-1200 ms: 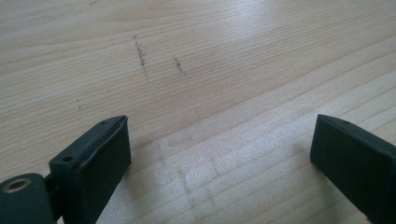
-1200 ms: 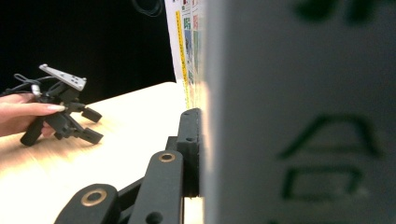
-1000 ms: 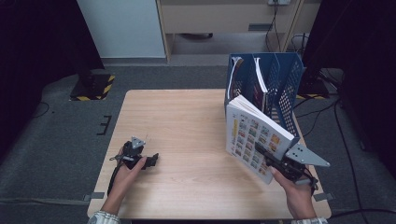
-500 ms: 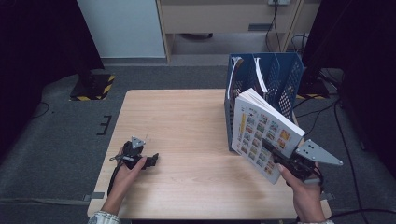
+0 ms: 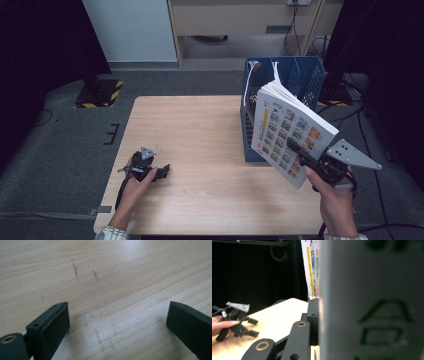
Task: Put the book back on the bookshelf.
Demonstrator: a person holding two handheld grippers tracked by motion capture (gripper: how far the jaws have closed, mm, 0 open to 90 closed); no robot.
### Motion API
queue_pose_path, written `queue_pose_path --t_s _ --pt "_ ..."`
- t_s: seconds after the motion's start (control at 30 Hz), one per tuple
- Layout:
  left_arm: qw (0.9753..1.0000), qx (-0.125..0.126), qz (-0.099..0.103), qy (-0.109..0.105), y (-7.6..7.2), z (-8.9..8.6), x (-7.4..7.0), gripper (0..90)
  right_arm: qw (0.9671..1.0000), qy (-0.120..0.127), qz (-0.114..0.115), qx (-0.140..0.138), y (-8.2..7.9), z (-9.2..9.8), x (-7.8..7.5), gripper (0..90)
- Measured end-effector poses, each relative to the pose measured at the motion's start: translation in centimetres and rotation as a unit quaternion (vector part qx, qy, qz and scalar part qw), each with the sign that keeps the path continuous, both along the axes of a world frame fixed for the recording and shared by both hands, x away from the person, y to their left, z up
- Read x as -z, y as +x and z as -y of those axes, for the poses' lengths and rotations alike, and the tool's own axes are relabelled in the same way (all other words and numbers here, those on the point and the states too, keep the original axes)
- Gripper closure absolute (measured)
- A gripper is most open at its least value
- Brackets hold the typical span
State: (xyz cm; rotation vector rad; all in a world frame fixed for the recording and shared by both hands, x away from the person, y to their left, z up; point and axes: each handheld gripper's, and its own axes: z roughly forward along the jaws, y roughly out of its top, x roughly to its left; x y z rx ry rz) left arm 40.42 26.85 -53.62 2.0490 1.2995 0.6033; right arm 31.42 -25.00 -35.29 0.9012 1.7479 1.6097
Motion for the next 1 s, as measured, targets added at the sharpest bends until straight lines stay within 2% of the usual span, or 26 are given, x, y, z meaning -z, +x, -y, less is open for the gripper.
queue_pose_path --t_s 0.13,0.33,0.7,1.0 --pt "1.0 0.0 0.0 -0.001 0.0 0.0 0.0 4.5 1.0 0.003 0.004 0.008 0.4 0.2 -0.6 74.0" --pt "1.0 0.0 0.0 -0.001 0.0 0.0 0.0 4.5 0.9995 -0.011 0.004 0.028 0.6 0.8 -0.4 74.0" --pt "1.0 0.0 -0.002 -0.002 0.0 0.0 0.0 4.2 0.9982 -0.002 -0.005 0.059 0.7 3.1 0.4 74.0" --pt "1.0 0.0 -0.002 -0.002 0.0 0.0 0.0 4.3 0.9967 0.003 -0.006 0.081 0.7 4.5 0.4 74.0"
